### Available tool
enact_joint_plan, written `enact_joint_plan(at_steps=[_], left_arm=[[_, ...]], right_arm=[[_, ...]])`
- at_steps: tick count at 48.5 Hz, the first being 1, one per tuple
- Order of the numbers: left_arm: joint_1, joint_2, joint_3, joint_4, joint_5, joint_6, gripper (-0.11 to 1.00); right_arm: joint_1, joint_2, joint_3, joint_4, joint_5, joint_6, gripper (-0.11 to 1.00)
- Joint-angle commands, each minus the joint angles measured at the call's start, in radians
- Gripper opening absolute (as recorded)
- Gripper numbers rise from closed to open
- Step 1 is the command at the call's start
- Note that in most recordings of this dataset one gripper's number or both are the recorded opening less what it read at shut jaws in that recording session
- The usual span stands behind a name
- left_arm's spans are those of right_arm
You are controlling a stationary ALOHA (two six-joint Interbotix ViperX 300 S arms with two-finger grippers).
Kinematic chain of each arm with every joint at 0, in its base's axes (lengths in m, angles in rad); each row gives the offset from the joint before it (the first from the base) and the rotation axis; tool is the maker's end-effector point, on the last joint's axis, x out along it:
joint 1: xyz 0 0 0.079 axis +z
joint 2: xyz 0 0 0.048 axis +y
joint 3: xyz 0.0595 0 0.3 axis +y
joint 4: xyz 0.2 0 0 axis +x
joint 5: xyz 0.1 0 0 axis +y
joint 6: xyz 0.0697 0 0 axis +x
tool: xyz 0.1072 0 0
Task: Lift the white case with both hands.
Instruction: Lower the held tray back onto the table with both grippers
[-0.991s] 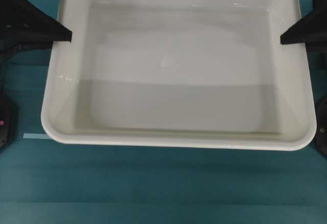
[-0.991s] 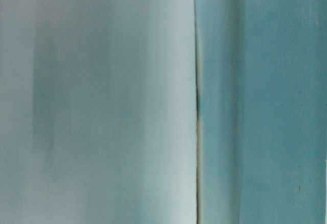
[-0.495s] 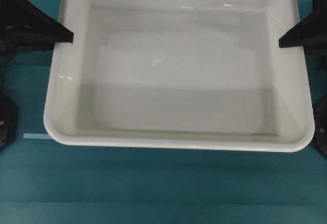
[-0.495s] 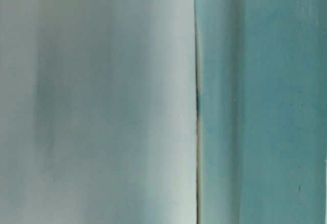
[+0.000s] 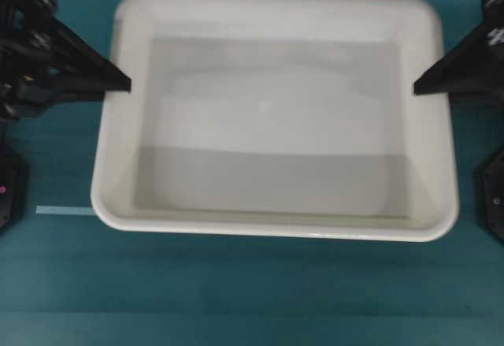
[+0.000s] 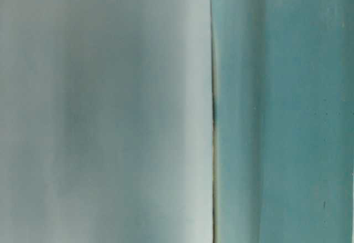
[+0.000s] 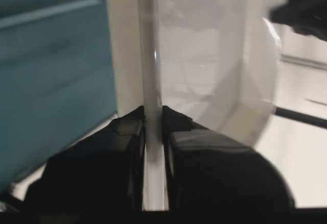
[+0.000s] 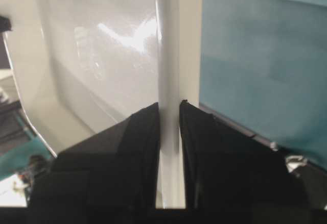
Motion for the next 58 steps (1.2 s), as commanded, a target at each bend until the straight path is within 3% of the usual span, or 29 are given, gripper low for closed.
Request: enact_joint_plan(at_steps=[1,10,20,32,58], left_arm=[[0.005,0.021,0.035,0.0,-0.061,-0.002,0.07],[0.003,0.025,0.16,0.0,-0.138,-0.005,0.06],[0.005,0.035,0.295,0.0,-0.204,-0.006,0.06],[0.005,0.06,0.411,0.002,-0.27,-0.005,0.06],[0.006,0.224,0.529,0.003,-0.39,-0.006,0.06]], right_arm=[[0.006,0.006,0.061,0.017,-0.107,-0.006,0.11],[0.015,-0.017,0.212,0.017,-0.192,-0.014,0.11],[0.017,-0.011,0.339,0.015,-0.244,-0.083,0.11],[0.017,0.003,0.471,0.015,-0.327,-0.11,0.11],[0.011,0.101,0.632,0.014,-0.468,-0.155,0.11]])
